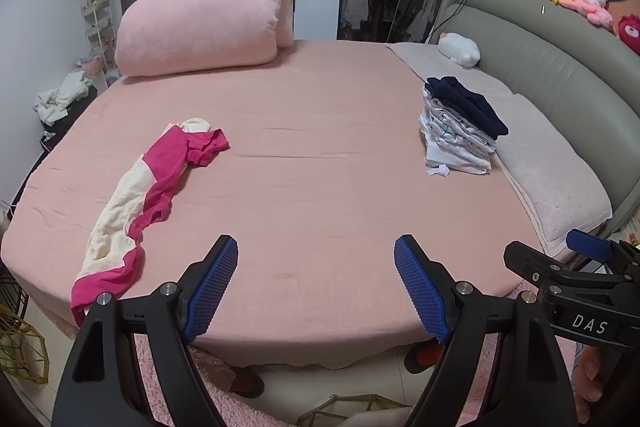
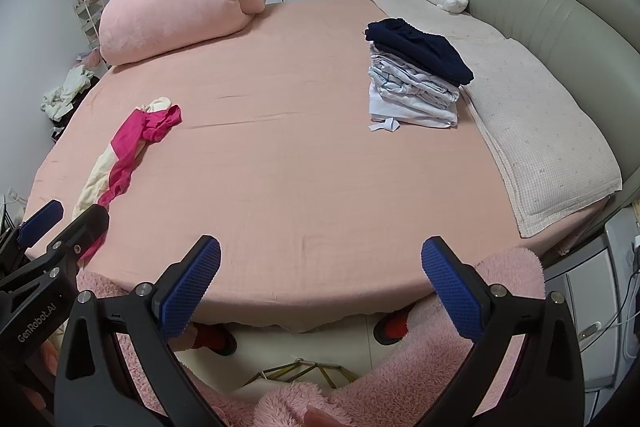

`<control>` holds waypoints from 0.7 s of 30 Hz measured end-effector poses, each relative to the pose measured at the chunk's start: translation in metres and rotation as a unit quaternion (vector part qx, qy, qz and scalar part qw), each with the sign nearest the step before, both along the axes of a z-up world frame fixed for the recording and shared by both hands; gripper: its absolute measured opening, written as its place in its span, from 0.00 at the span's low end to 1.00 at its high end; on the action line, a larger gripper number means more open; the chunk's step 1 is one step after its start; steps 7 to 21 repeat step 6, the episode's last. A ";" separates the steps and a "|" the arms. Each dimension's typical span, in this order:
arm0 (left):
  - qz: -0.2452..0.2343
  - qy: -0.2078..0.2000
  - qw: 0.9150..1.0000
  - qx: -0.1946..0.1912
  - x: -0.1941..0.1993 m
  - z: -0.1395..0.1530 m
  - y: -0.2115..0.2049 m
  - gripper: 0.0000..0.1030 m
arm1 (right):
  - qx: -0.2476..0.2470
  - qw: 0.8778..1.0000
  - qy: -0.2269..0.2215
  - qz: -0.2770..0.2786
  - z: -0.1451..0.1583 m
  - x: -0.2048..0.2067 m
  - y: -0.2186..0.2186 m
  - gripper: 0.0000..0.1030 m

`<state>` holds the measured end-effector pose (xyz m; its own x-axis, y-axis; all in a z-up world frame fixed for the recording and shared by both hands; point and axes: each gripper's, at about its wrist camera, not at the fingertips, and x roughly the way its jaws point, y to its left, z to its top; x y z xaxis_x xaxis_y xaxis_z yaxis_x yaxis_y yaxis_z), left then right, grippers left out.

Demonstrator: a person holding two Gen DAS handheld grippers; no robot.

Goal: Fold clothes

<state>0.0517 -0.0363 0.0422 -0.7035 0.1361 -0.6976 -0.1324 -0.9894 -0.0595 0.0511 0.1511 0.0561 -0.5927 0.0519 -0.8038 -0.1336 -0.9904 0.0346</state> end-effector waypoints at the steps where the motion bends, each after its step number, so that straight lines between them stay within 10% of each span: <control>1: -0.001 -0.001 1.000 0.000 0.000 0.000 0.000 0.80 | 0.000 1.000 0.000 0.001 0.000 0.000 0.001 0.99; 21: -0.004 0.000 1.000 0.000 0.000 0.000 0.000 0.80 | 0.001 1.000 -0.005 0.004 -0.002 -0.001 -0.002 0.99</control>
